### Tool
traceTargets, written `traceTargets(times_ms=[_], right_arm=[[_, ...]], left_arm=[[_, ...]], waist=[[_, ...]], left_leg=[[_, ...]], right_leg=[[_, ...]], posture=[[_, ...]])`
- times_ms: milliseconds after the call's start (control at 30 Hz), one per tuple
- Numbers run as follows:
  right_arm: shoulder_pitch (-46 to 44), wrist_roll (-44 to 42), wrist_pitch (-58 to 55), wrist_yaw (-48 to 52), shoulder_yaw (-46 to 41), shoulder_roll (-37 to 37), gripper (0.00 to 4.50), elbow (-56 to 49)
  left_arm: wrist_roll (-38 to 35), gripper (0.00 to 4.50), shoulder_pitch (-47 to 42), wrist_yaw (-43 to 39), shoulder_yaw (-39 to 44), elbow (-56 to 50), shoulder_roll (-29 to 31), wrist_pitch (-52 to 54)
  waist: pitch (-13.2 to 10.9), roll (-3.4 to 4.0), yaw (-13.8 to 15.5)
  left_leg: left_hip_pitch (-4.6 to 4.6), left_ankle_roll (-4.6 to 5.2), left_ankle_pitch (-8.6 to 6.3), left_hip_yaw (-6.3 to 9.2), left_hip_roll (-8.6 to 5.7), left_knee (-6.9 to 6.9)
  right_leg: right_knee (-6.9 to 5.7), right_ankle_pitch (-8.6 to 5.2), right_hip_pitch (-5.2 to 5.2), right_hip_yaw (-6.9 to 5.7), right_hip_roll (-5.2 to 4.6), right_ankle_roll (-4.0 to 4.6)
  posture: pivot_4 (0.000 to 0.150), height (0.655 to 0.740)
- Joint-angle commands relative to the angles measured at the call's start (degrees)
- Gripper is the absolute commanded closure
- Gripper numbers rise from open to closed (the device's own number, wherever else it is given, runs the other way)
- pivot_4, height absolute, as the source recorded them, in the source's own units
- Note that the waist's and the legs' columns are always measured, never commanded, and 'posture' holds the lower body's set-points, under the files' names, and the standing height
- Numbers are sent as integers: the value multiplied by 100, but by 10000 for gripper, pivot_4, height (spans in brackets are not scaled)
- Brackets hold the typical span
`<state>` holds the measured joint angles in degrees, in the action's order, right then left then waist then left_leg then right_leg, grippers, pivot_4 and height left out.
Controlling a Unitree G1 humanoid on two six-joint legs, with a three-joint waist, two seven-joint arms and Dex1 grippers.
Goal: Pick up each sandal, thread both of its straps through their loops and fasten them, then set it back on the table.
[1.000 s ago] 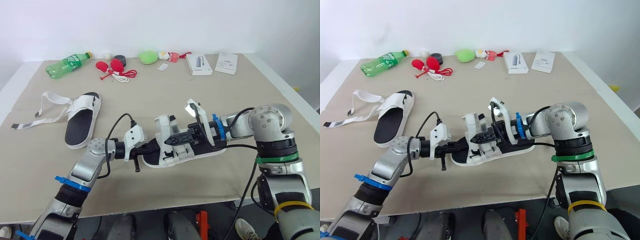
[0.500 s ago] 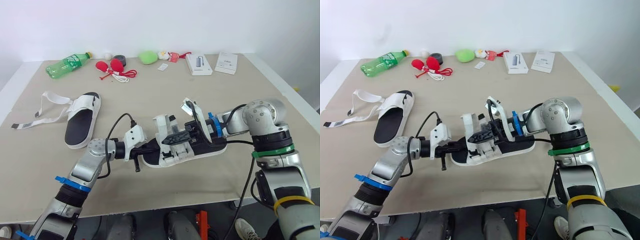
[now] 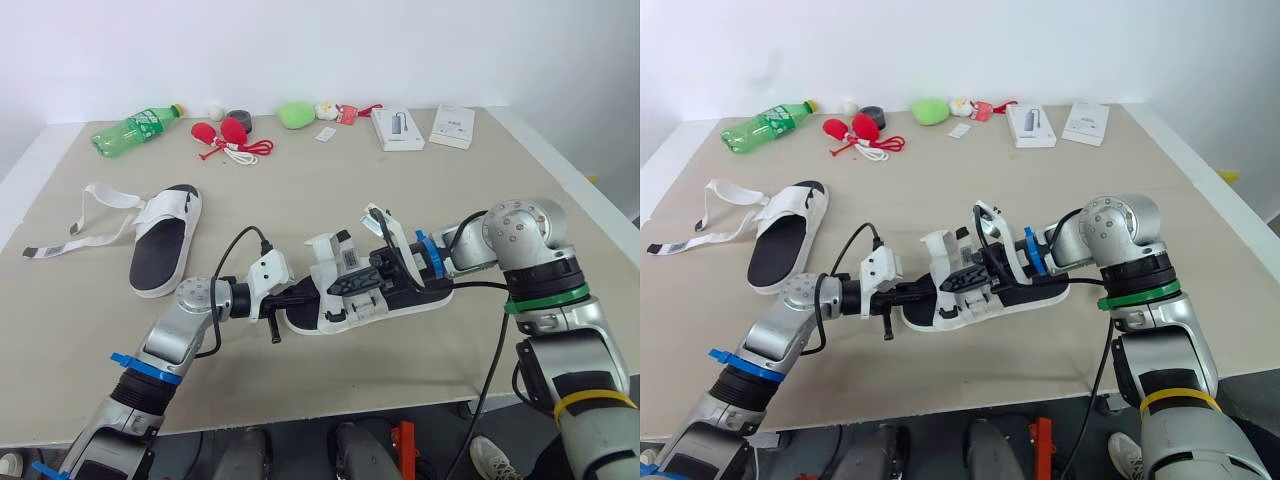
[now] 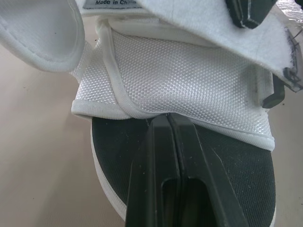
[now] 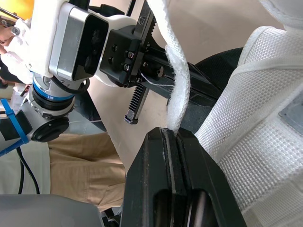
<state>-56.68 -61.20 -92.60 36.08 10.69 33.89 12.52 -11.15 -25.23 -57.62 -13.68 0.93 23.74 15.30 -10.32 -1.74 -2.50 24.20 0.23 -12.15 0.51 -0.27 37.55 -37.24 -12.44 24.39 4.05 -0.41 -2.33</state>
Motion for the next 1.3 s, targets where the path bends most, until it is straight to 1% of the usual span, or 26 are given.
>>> traceTargets(times_ms=[33, 333, 400, 533, 700, 1000, 1167, 1300], right_arm=[[-188, -83, 10, 2, -157, -15, 44503, -11], [-507, -13, 10, -38, -315, -187, 44503, 217], [-450, 111, 10, -42, -319, -204, 44503, 215], [-107, 269, 10, 1, -187, -138, 44503, -46], [-19, 89, 10, 67, -163, -85, 44503, -211], [-49, -95, 10, 14, -89, -45, 44503, -107], [55, 341, 16, 18, -140, -98, 44503, -118], [55, 766, 343, 240, 79, 15, 44503, -234]], left_arm=[[62, 45000, 34, 49, -63, -36, 17, -21], [70, 45000, 3, 41, -56, 13, 20, -52], [70, 45000, -7, 46, -54, 19, 14, -56], [66, 45000, -1, 52, -49, 13, 15, -50], [61, 45000, 29, 39, -45, -16, 45, -36], [70, 45000, -13, 35, -62, 36, 18, -59], [67, 45000, 3, 51, -64, 11, 11, -41], [73, 45000, 17, 60, -65, -2, 15, -39]], waist=[[0, 0, 0], [0, 0, -1], [0, 0, -1], [0, 0, 1], [1, 2, -6], [1, 2, -6], [1, 2, -5], [1, 2, -5]], left_leg=[[0, 0, 0, 0, 0, 0], [0, 0, 0, 1, 1, 0], [1, 0, 0, 0, 0, 0], [1, 0, 0, 3, 0, 0], [0, 0, 0, -2, 1, 0], [1, 0, 0, -1, 1, 0], [0, 0, 0, -1, 1, 0], [0, 0, 0, -1, 1, 0]], right_leg=[[0, 0, 0, 0, 0, 0], [0, 5, 0, 0, 0, 5], [0, 14, 0, 0, 0, 20], [0, 14, -1, -2, 1, 20], [1, 13, 1, -1, 1, 18], [1, 13, 0, -1, 2, 19], [1, 13, 0, -1, 2, 18], [1, 13, 0, -1, 2, 18]], posture=[[1500, 7400], [1500, 7400], [1500, 7400], [1500, 7400], [1500, 7400], [1500, 7400], [1500, 7400], [1500, 7400]])
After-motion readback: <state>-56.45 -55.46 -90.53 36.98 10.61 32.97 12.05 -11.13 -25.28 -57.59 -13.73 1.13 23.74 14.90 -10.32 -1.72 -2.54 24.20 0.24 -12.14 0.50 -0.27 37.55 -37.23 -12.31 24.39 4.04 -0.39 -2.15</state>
